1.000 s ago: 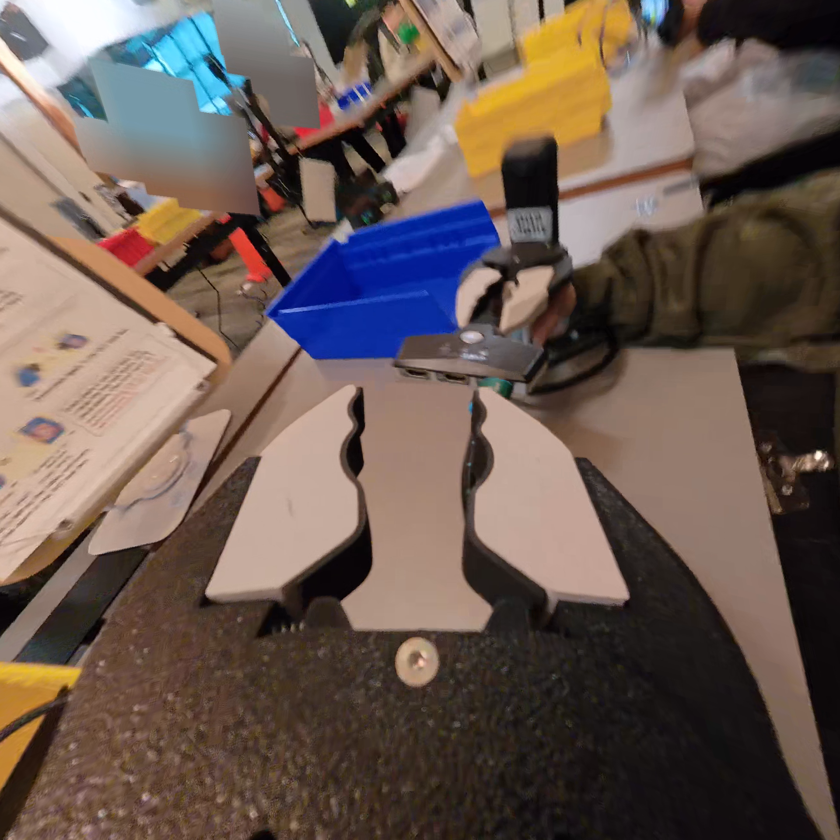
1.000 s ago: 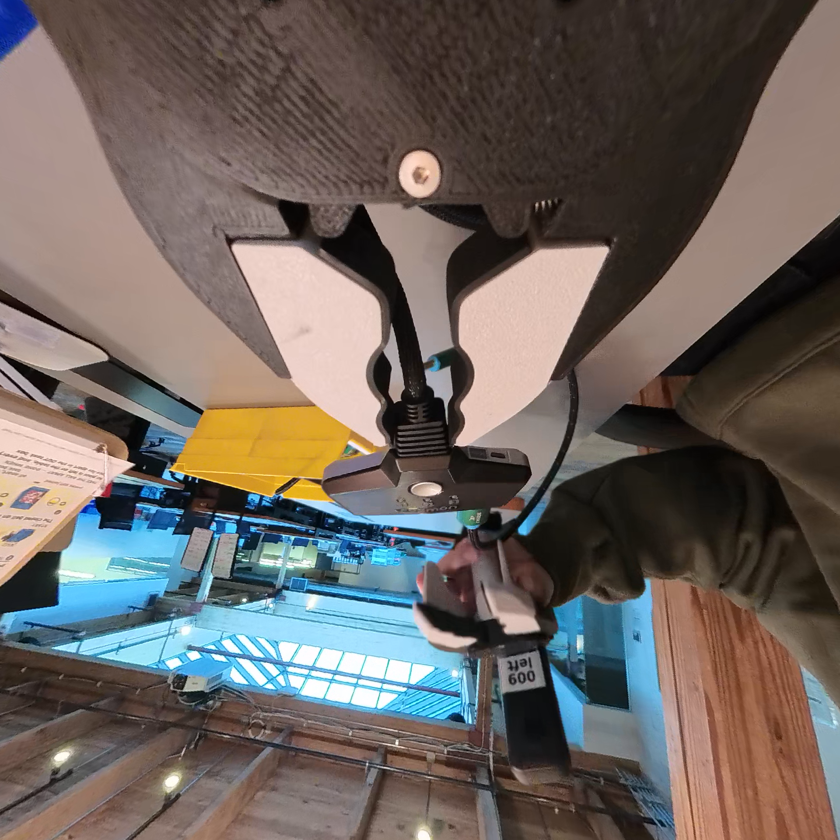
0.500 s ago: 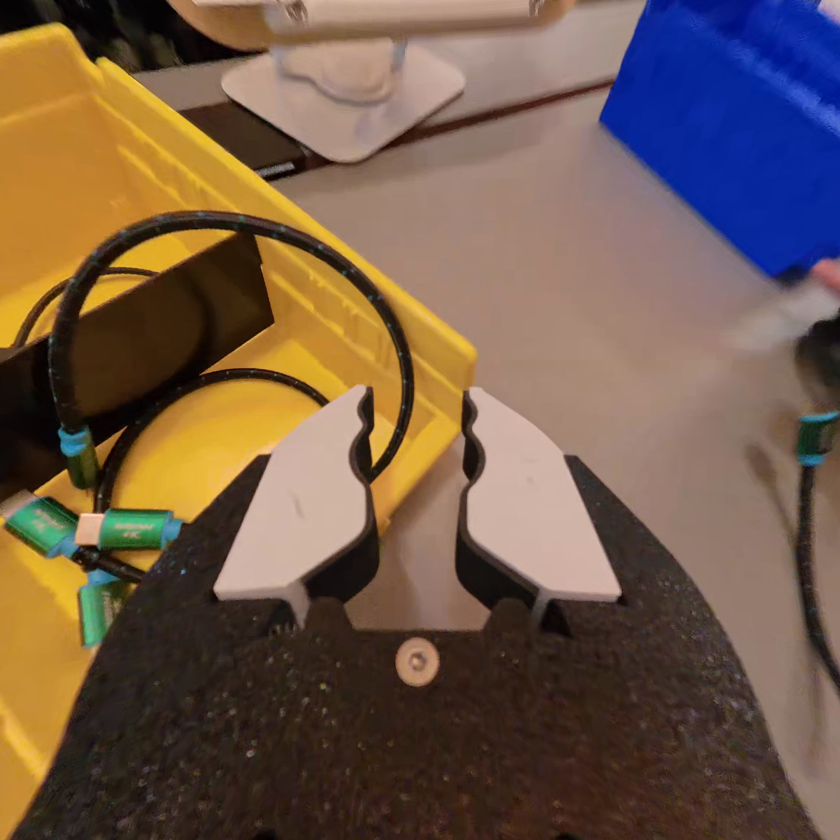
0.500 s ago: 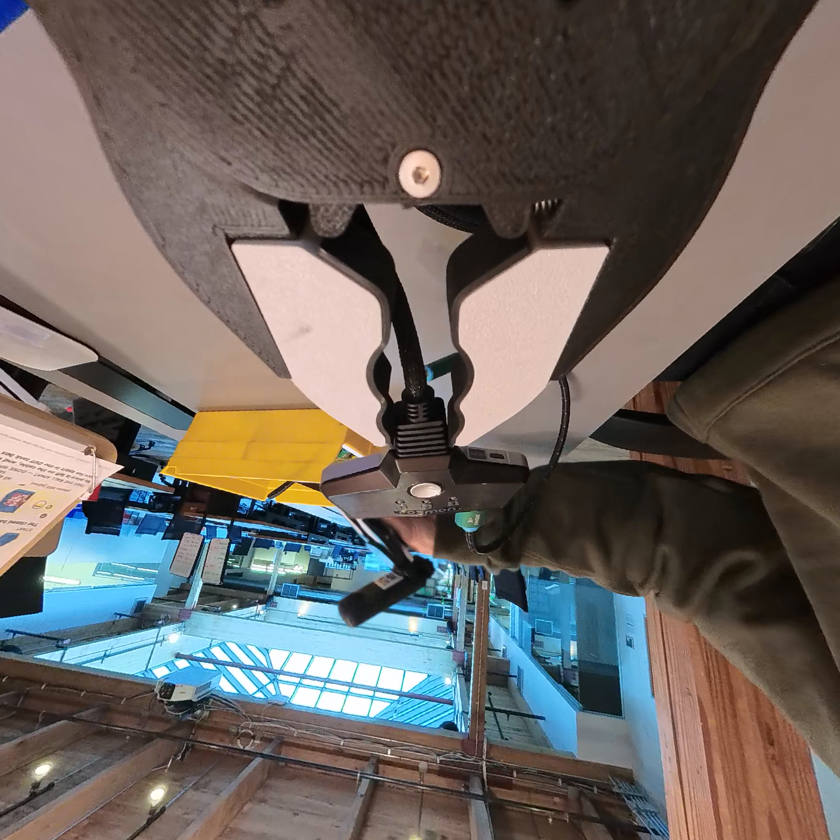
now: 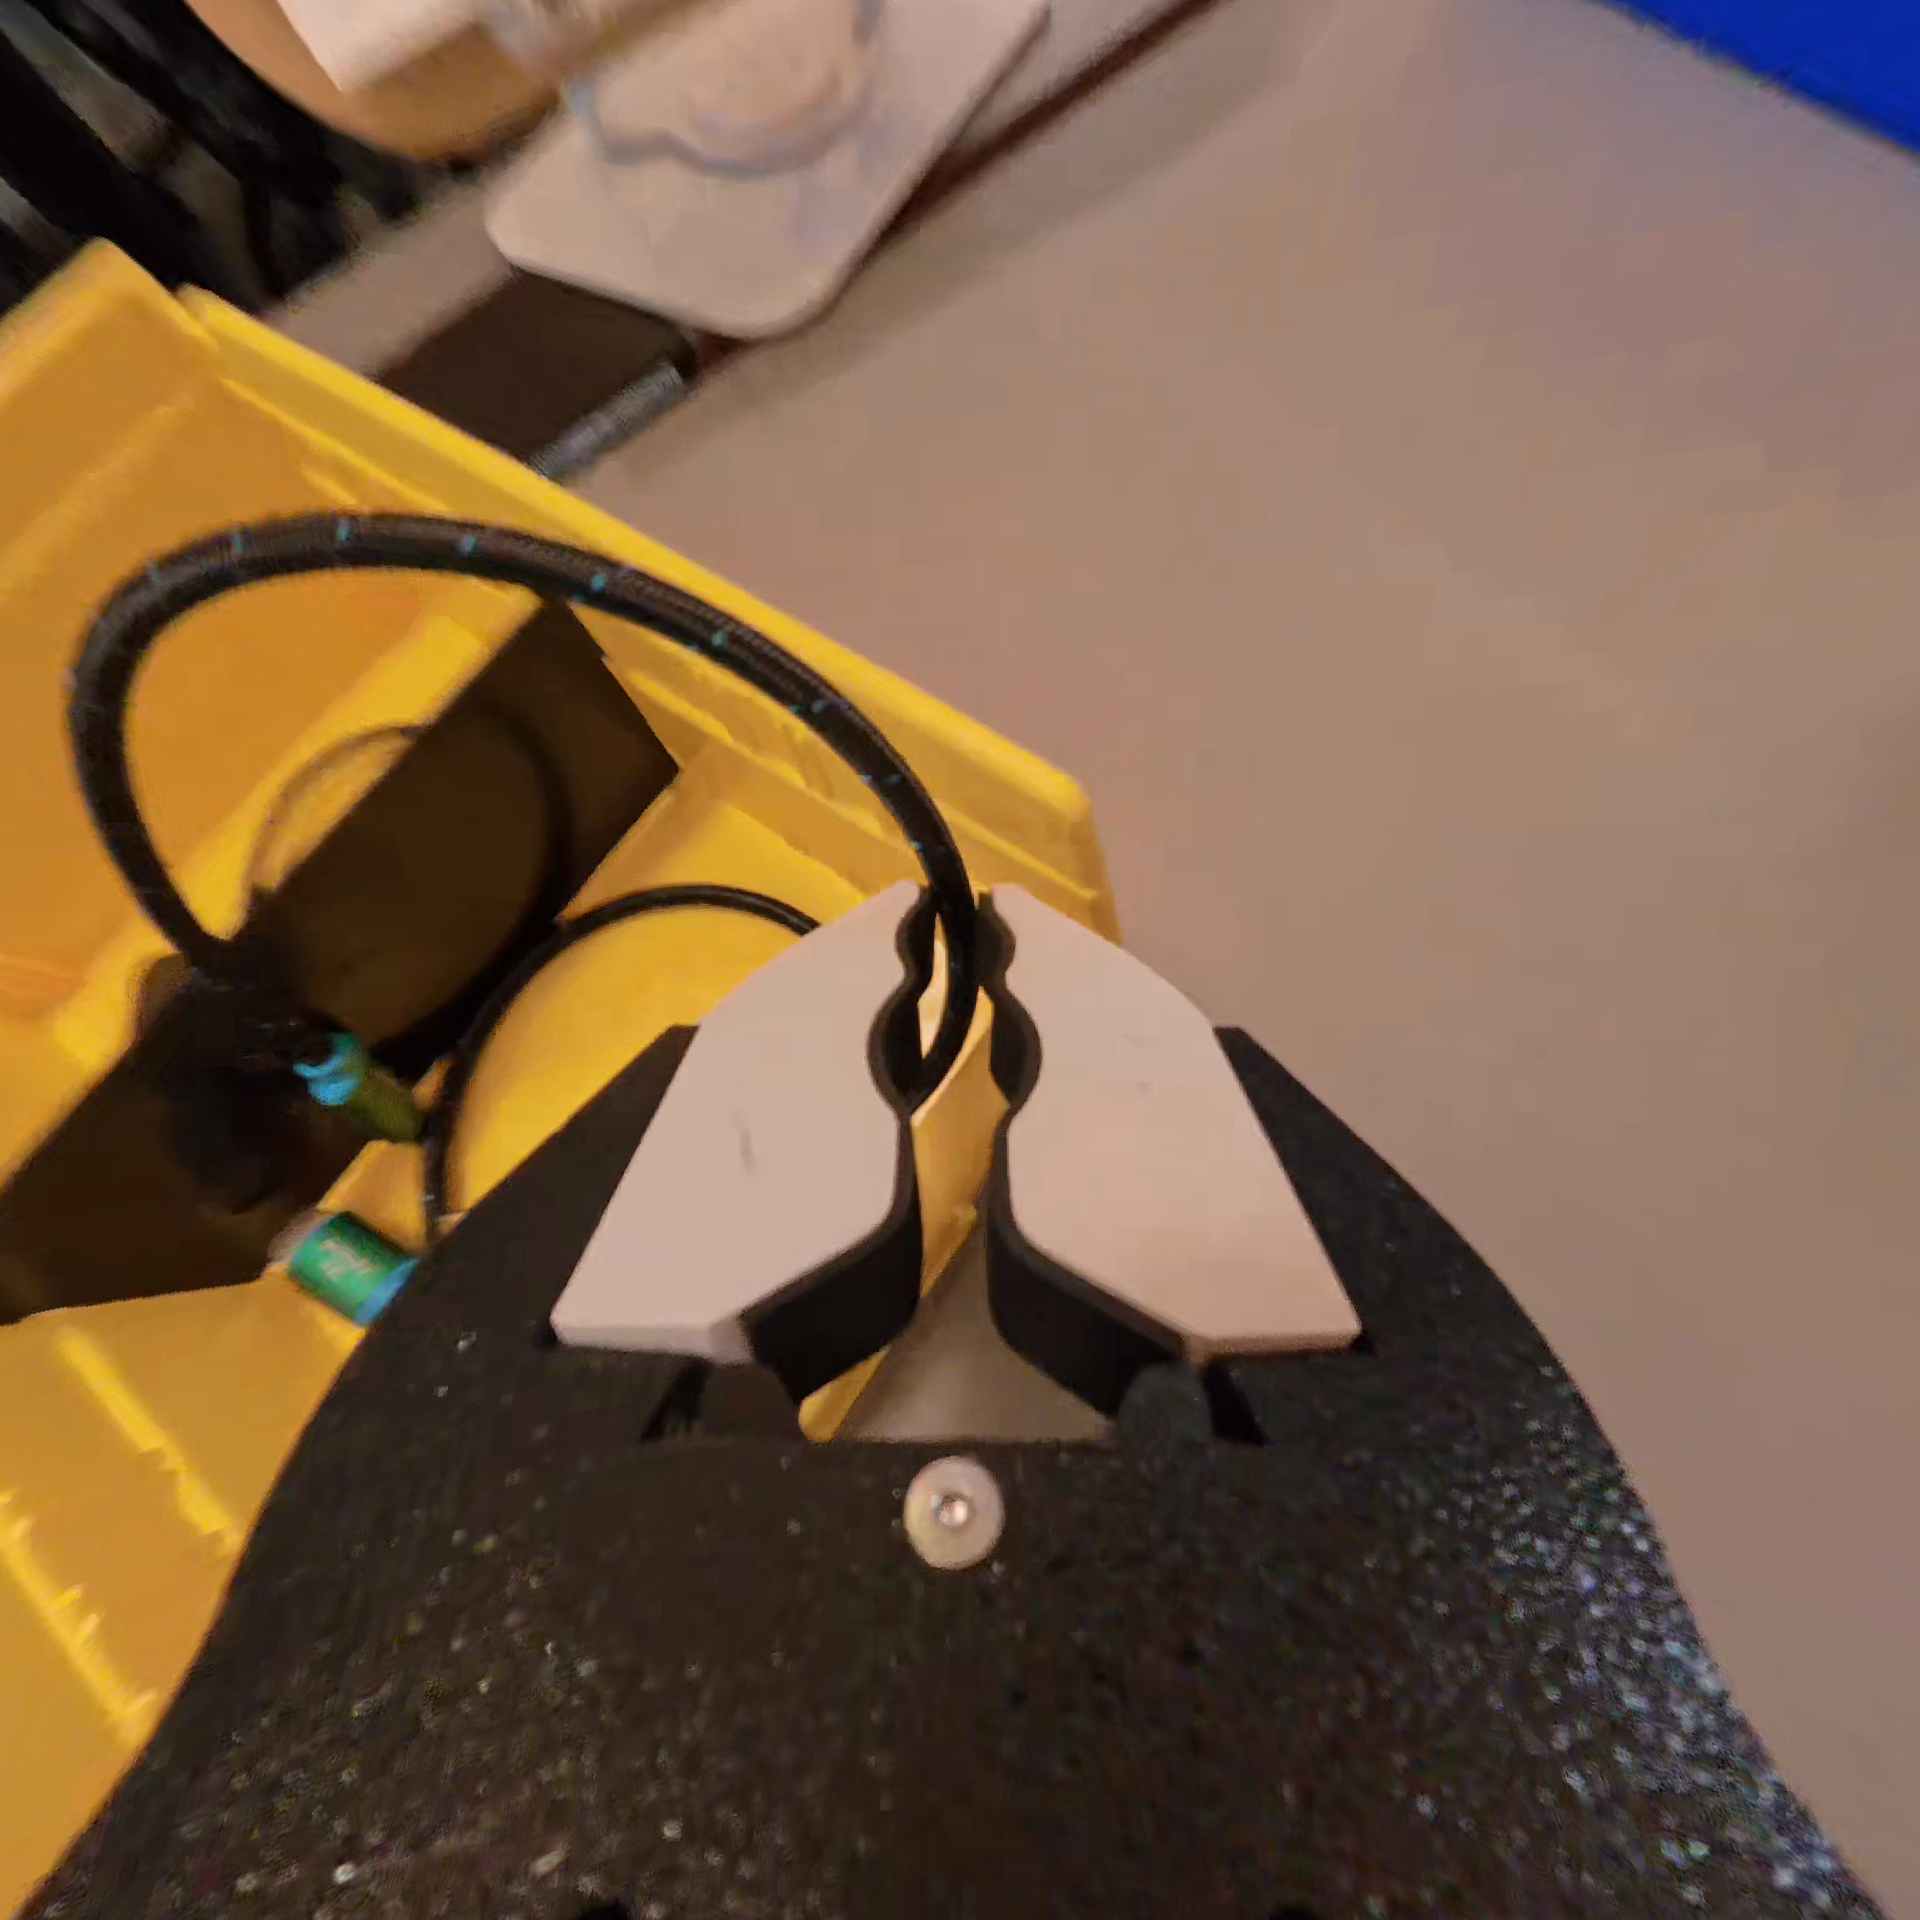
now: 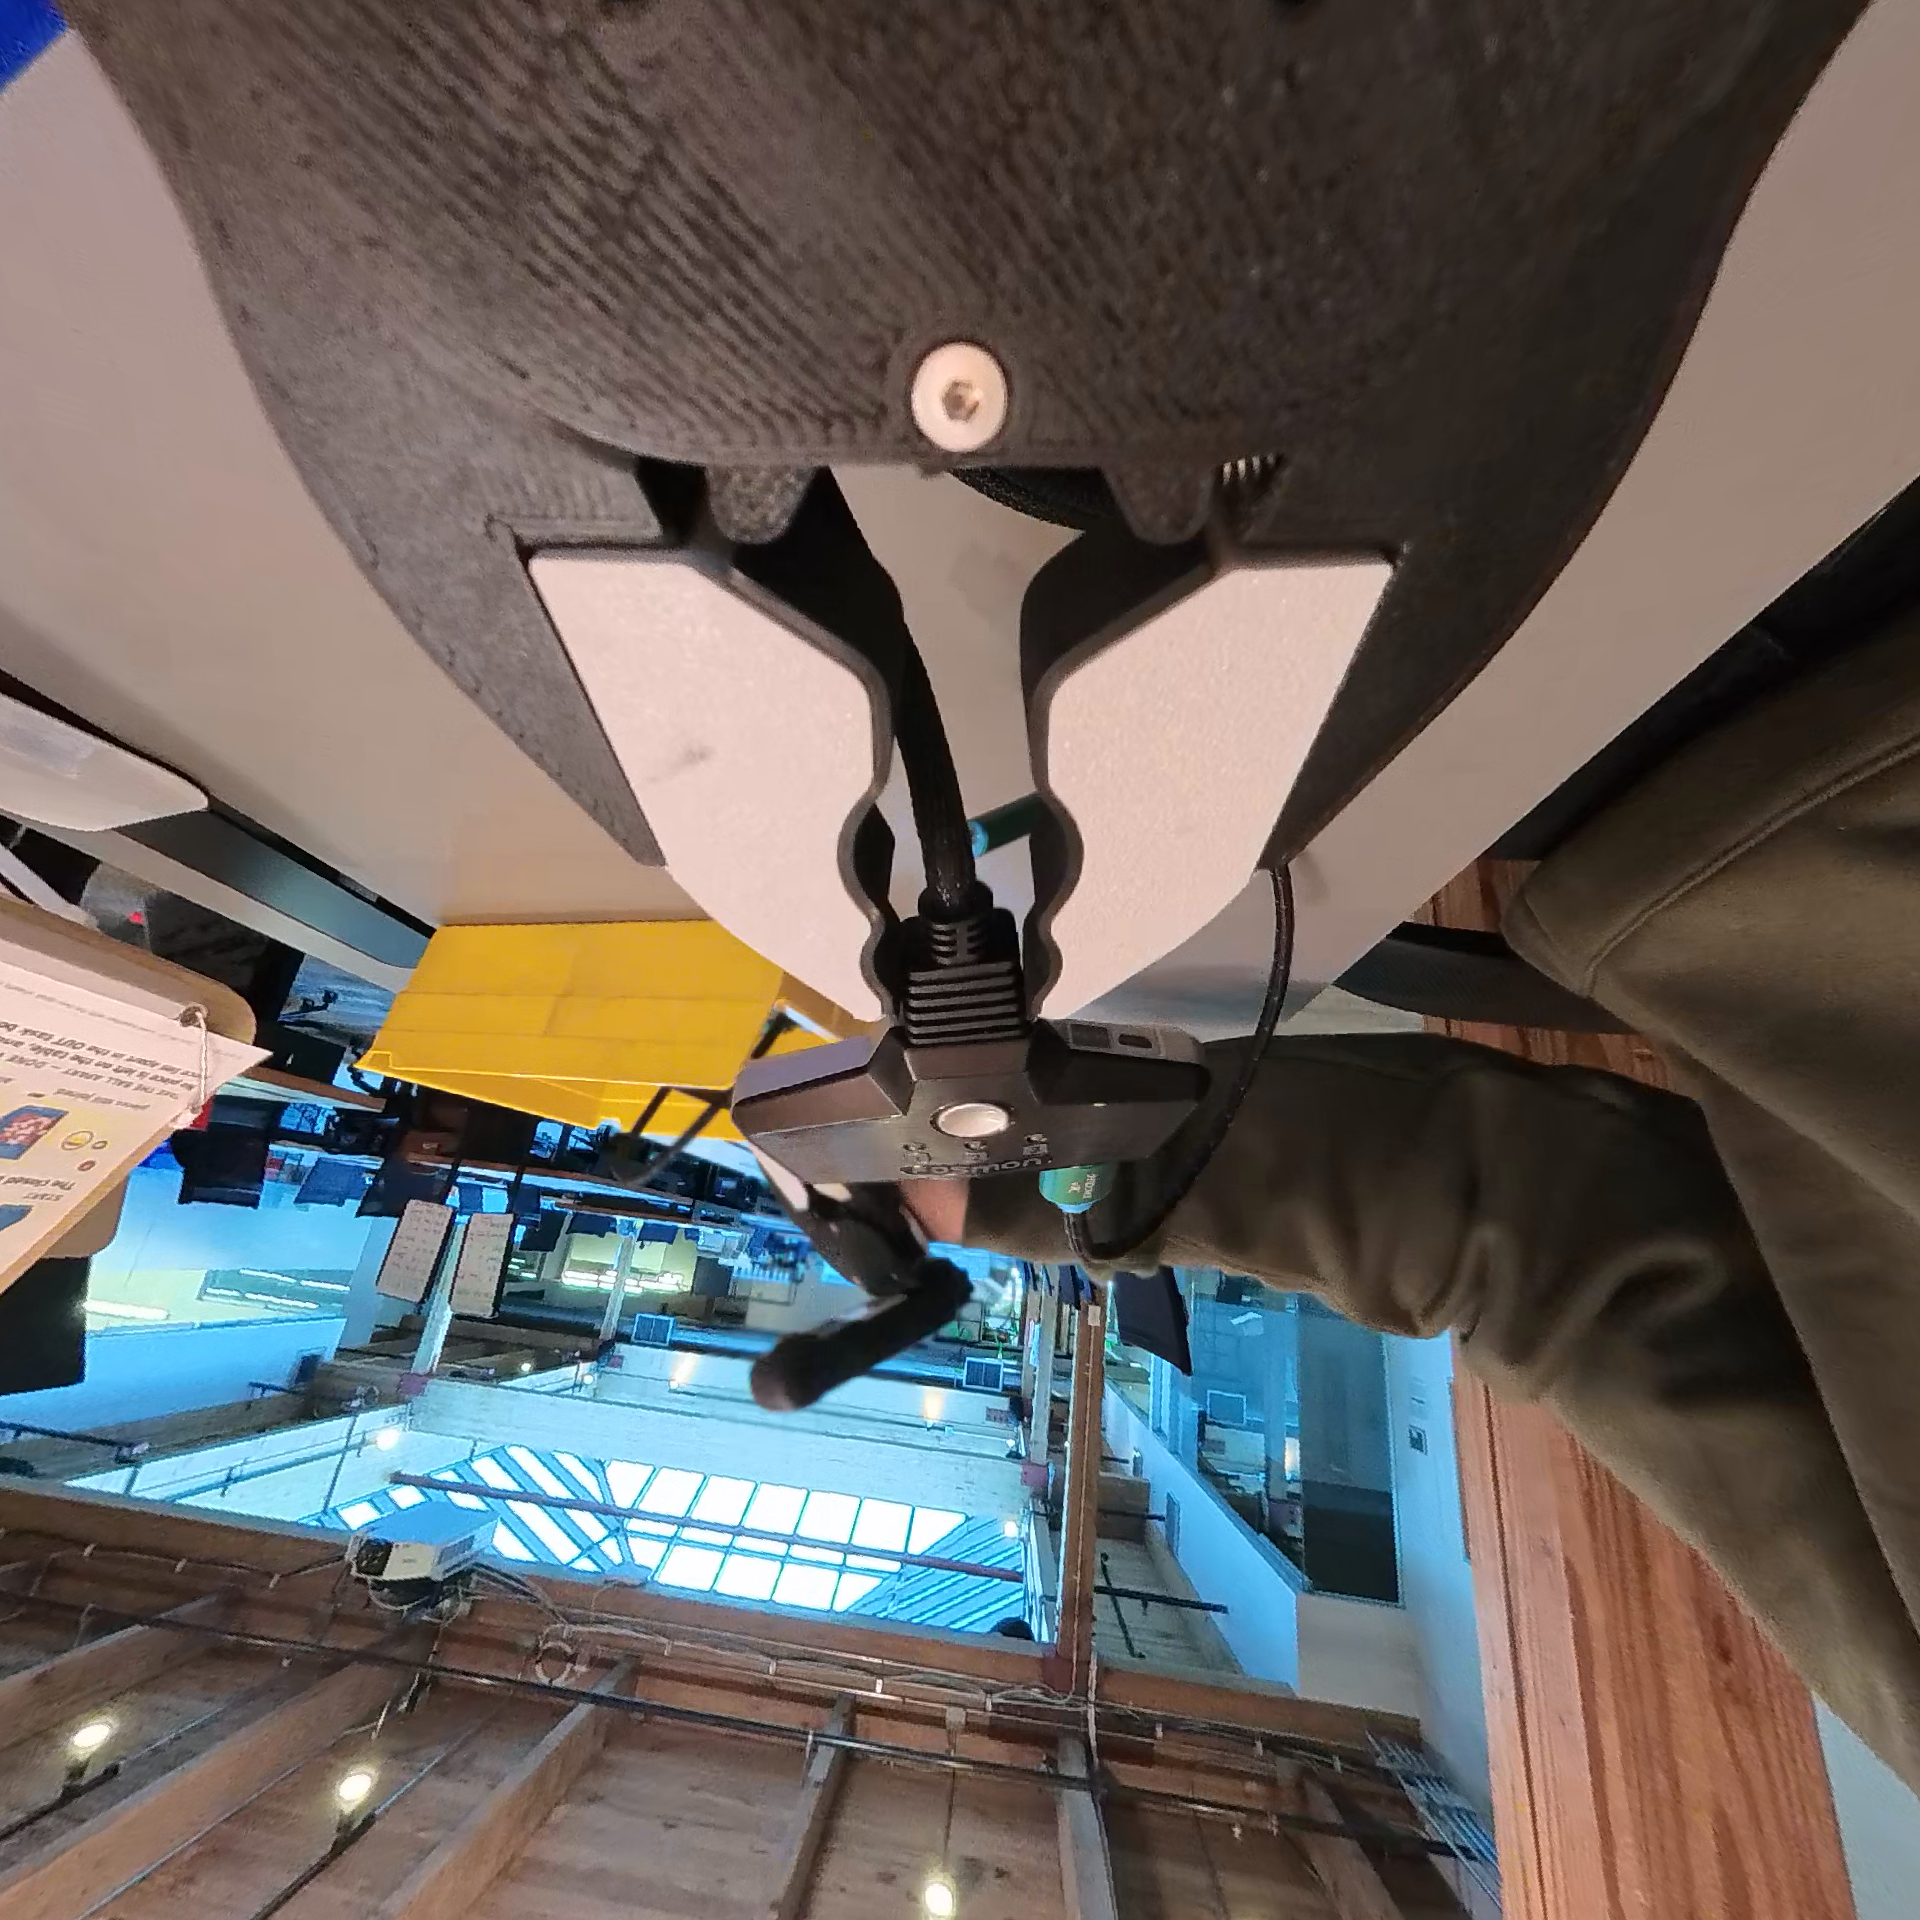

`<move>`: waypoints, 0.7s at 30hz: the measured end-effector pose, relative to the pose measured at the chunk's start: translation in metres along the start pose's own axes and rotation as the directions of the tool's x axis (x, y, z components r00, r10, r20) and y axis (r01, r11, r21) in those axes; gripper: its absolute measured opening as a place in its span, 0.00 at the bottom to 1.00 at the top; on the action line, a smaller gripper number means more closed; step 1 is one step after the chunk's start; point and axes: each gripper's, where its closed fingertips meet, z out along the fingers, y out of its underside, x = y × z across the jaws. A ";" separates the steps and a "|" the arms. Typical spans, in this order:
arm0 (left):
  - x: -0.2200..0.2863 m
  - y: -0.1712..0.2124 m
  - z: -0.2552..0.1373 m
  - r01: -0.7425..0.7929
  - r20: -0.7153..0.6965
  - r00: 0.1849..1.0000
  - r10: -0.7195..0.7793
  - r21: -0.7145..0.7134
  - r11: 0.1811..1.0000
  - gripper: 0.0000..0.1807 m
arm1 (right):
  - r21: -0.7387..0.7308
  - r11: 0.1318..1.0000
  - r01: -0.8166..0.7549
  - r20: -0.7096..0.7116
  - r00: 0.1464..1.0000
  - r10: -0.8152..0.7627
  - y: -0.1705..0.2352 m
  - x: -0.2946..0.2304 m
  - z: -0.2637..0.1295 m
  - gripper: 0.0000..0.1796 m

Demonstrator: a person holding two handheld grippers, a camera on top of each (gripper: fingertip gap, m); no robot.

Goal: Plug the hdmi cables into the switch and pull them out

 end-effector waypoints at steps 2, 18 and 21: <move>0.004 -0.026 -0.025 -0.074 0.041 0.997 0.070 0.117 0.990 0.04 | 0.012 1.000 0.000 0.002 1.000 0.000 -0.001 0.000 -0.001 0.12; 0.156 0.068 -0.078 -0.838 -0.160 0.524 0.837 0.080 0.540 0.03 | 0.200 0.979 -0.041 0.079 0.997 0.026 -0.034 -0.009 -0.048 0.12; 0.166 0.094 -0.074 -0.827 -0.190 0.534 0.824 0.082 0.556 0.04 | 0.133 0.991 -0.031 0.086 0.996 0.020 -0.023 -0.012 -0.040 0.12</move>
